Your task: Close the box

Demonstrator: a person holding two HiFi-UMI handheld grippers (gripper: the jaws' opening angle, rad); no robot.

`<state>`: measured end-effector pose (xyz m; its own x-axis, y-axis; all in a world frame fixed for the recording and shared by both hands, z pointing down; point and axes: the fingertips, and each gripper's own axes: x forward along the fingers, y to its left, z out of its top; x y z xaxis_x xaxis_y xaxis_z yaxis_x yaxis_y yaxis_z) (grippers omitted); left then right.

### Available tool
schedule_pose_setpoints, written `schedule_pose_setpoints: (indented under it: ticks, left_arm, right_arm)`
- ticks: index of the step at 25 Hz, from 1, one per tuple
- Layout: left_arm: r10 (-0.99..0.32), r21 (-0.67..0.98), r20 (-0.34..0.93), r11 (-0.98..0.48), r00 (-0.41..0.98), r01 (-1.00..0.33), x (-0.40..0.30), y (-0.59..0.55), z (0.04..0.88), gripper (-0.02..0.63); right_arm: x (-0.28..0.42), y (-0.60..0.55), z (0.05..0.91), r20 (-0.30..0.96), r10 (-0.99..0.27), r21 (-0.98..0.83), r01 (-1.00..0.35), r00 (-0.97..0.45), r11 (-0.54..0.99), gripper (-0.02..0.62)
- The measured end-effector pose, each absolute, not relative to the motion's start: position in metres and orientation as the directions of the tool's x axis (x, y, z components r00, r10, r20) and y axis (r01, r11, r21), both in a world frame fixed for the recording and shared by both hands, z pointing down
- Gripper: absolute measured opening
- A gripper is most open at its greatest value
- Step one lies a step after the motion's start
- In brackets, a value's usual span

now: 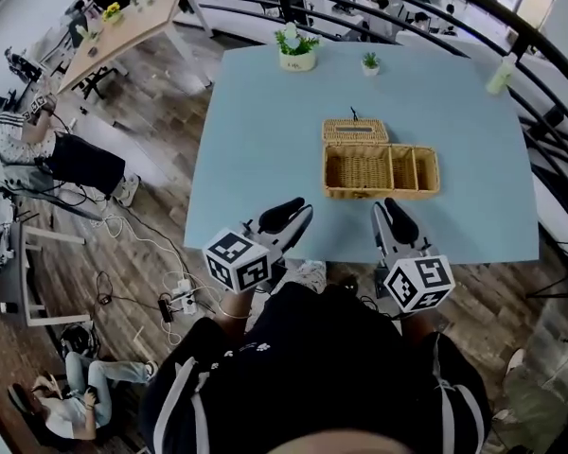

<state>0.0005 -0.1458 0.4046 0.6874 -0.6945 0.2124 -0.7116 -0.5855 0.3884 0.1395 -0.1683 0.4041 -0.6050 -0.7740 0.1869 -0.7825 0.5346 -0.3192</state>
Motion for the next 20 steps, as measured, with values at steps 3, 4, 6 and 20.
schedule_pose_setpoints:
  ticks: [3,4,6,20]
  left_arm:
    - [-0.711,0.385,0.218,-0.567,0.669,-0.728,-0.017,-0.163,0.407,0.064]
    - [-0.715,0.379,0.221,-0.563,0.663,-0.734,-0.024,-0.17,0.406,0.064]
    - [-0.717,0.348,0.235,-0.568,0.656,-0.746,-0.033,-0.183,0.402,0.066]
    - [-0.619,0.368,0.341,-0.605,0.708,-0.706,-0.037,-0.278,0.435,0.11]
  right_arm:
    - [0.131,-0.183,0.401,0.176,-0.767,-0.3,-0.776,-0.617,0.555,0.101]
    - [0.13,-0.187,0.398,0.174,-0.768,-0.293,-0.777,-0.617,0.558,0.101]
    - [0.129,-0.192,0.391,0.172,-0.773,-0.281,-0.782,-0.611,0.556,0.101]
    - [0.128,-0.257,0.414,0.268,-0.784,-0.288,-0.823,-0.56,0.489,0.103]
